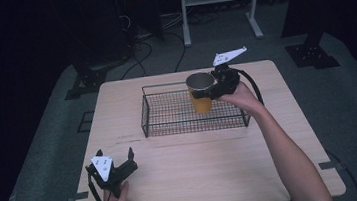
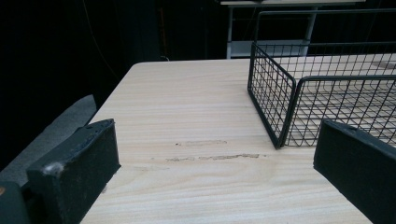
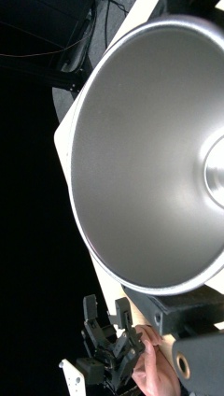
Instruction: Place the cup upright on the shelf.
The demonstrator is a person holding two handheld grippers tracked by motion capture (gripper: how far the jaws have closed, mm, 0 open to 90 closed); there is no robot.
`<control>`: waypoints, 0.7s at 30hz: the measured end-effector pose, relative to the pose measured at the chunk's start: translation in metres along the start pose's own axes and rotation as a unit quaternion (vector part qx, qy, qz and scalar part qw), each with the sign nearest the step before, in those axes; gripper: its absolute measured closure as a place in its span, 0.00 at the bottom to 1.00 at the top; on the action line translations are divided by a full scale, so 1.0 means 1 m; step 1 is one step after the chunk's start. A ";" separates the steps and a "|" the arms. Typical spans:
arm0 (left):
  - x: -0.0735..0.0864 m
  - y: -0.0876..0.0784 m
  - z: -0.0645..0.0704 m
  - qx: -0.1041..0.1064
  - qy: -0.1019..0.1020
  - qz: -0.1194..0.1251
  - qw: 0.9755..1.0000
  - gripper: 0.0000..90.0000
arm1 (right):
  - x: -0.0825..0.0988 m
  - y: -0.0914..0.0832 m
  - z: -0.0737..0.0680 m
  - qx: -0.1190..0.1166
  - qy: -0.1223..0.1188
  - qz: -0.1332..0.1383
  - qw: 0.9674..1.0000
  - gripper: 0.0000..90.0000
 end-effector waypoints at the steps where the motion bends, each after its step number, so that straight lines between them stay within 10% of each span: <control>1: 0.000 0.000 0.000 0.000 0.000 0.000 1.000 0.00 | -0.001 0.001 0.002 -0.002 0.001 -0.003 1.000 0.11; 21: 0.000 0.000 0.000 0.003 0.000 0.001 1.000 0.00 | -0.006 0.026 0.025 -0.018 0.004 -0.016 1.000 0.11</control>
Point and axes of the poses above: each handheld gripper's, and its own axes: y roughly forward along the jaws, x roughly out of its underside, z roughly to its right, the point moved 4 cm from there along y, roughly forward along the jaws, and after that the axes turned 8 degrees about -z, right-handed, at the moved point
